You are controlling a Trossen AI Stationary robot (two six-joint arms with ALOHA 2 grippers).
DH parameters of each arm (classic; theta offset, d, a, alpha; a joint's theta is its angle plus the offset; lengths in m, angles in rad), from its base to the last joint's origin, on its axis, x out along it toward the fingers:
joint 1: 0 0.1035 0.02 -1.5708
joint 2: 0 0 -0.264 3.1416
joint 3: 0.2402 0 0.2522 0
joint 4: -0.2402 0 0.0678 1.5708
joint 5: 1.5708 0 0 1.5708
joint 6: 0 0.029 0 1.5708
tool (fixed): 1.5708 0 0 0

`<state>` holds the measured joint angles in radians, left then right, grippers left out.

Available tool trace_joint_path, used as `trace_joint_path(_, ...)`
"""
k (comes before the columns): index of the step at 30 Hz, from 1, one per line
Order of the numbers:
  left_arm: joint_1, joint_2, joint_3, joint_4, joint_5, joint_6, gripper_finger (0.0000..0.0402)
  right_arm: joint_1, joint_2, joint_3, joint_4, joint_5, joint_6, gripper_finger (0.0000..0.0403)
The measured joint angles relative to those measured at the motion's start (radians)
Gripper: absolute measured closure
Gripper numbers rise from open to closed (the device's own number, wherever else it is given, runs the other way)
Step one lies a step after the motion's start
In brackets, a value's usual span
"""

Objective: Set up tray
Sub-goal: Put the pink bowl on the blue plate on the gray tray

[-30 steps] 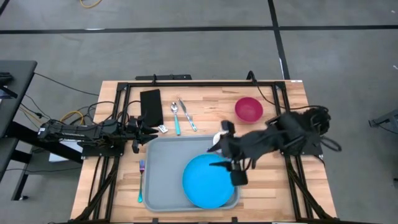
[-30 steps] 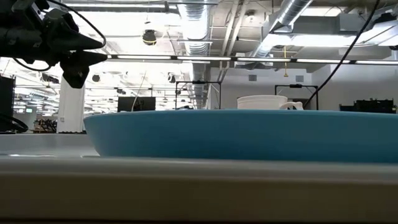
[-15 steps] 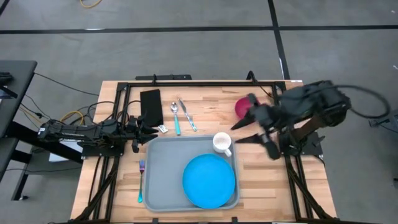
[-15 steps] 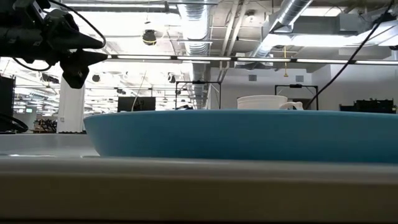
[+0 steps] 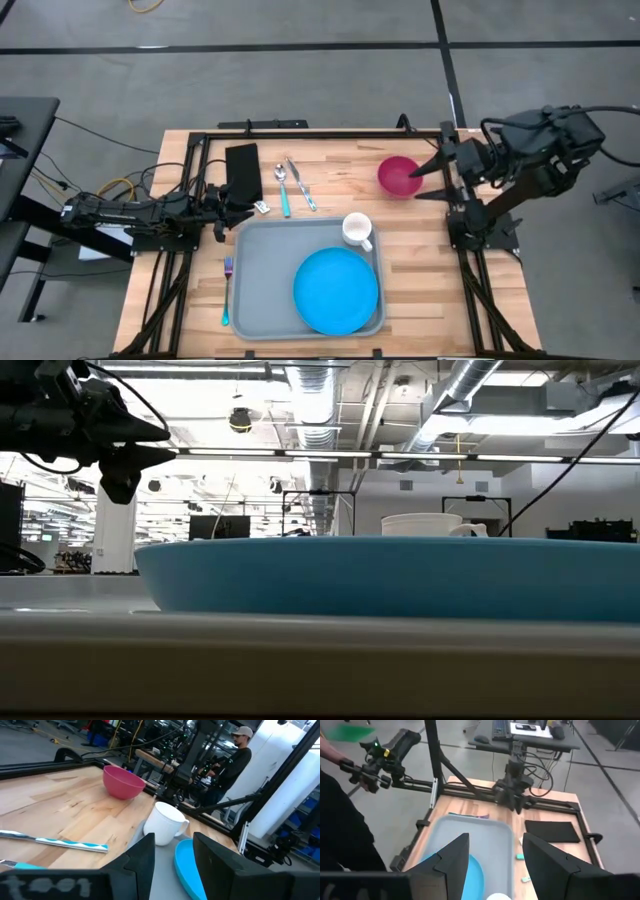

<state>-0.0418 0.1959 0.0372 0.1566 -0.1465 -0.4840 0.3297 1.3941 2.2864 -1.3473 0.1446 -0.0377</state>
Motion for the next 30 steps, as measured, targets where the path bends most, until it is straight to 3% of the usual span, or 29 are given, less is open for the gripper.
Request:
trace_joint_path(5, 0.0, 0.0, 0.0, 0.0, 0.0, -0.037, 0.0279, -0.018, -0.173, -0.302, 0.204, -0.027, -0.046, 0.0227)
trace_joint_path(15, 0.0, 0.0, 0.0, 0.0, -0.027, -0.109, 0.0279, -0.05, -0.656, -1.045, 0.951, -0.076, -0.042, 0.0227)
trace_joint_path(18, 0.0, 0.0, 0.0, 0.0, -0.07, -0.109, 0.0279, -0.051, -0.773, -1.211, 1.087, -0.056, -0.039, 0.0226)
trace_joint_path(20, 0.0, 0.0, 0.0, 0.0, -0.102, -0.116, 0.0279, -0.059, -0.832, -1.3, 1.113, 0.041, -0.002, 0.0227)
trace_joint_path(26, 0.0, 0.0, 0.0, -0.006, -0.148, -0.13, 0.0279, -0.109, -0.897, -1.483, 1.031, 0.474, 0.228, 0.0232)
trace_joint_path(30, 0.0, 0.0, 0.0, -0.009, -0.148, -0.133, 0.0279, -0.164, -0.897, -1.538, 0.933, 0.535, 0.414, 0.0232)
